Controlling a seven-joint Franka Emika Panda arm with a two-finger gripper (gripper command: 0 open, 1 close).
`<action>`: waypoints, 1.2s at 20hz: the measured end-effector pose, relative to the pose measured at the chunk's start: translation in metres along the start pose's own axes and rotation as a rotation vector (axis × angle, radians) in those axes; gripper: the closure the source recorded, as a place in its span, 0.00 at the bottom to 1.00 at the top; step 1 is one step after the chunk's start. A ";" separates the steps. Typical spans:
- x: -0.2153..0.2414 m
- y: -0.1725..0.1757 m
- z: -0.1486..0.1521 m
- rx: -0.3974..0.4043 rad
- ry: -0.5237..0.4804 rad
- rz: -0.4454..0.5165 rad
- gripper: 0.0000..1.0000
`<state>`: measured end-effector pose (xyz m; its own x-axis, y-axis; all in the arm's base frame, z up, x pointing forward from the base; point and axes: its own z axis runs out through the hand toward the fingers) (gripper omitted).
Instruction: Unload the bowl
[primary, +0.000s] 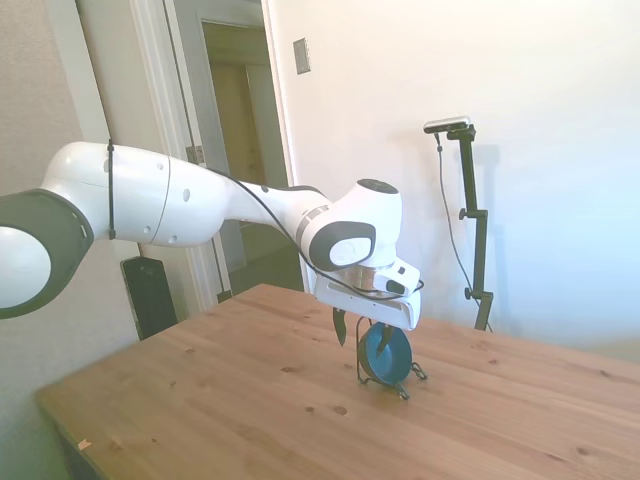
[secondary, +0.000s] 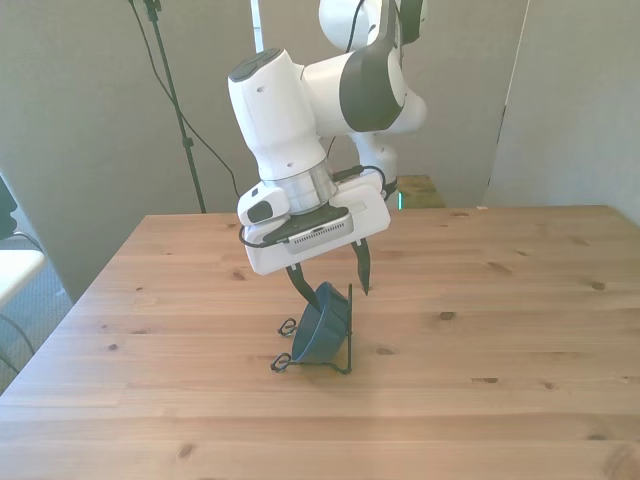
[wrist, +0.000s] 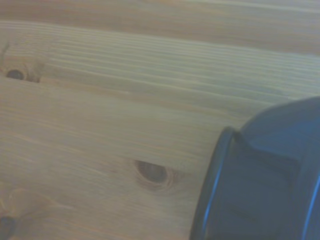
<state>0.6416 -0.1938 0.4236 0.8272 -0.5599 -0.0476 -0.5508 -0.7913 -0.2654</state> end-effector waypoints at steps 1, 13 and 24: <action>0.000 0.000 -0.001 0.000 -0.001 -0.003 1.00; 0.007 0.002 -0.003 0.006 -0.024 -0.018 1.00; 0.017 0.005 0.000 0.037 -0.082 -0.029 1.00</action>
<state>0.6527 -0.2067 0.4216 0.8497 -0.5140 -0.1174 -0.5235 -0.7963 -0.3029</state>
